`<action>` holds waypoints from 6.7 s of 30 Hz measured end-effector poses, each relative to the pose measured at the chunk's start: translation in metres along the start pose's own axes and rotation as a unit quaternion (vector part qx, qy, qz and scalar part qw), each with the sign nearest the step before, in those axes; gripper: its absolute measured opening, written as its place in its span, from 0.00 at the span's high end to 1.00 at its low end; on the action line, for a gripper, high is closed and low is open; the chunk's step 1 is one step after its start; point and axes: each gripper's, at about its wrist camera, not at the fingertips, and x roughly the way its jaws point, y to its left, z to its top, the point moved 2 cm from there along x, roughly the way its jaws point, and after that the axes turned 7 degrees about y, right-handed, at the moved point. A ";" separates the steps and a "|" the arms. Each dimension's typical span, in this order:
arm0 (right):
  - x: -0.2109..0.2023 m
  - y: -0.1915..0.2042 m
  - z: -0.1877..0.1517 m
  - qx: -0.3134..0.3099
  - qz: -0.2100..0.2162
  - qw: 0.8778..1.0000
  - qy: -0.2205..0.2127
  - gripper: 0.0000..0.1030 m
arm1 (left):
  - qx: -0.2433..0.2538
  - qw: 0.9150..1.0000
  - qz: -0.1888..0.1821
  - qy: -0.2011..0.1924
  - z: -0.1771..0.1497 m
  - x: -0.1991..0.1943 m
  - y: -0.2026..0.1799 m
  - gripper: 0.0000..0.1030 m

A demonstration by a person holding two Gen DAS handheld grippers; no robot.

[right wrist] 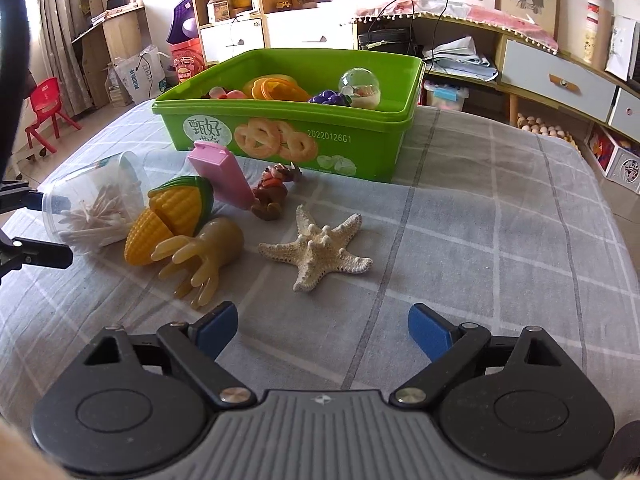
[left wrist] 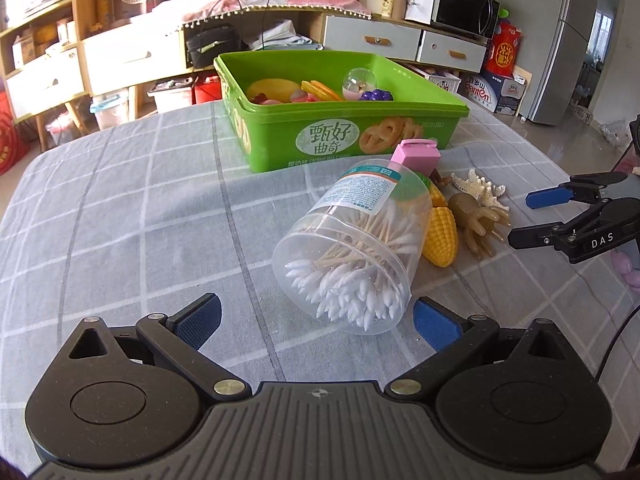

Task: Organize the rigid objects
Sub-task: 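Close the left tool on the swab jar while the right tool grips the starfish, then lift the swab jar and starfish over the green bin, then lower the jar and starfish into the bin and open both tools, then move the left tool to the yellow corn while the right tool reaches the tan octopus toy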

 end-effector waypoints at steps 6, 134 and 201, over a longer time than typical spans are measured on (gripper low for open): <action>0.007 0.002 -0.002 -0.002 -0.025 1.000 -0.018 0.28 | 0.019 1.000 0.010 -0.015 -0.011 0.011 -0.008 0.05; 0.007 -0.019 0.142 0.141 -0.023 0.981 -0.135 0.62 | -0.145 0.979 0.123 -0.071 0.213 0.040 0.015 0.38; -0.061 -0.007 0.067 0.077 -0.002 0.994 -0.072 0.33 | -0.057 0.993 0.093 -0.052 0.083 -0.007 -0.037 0.05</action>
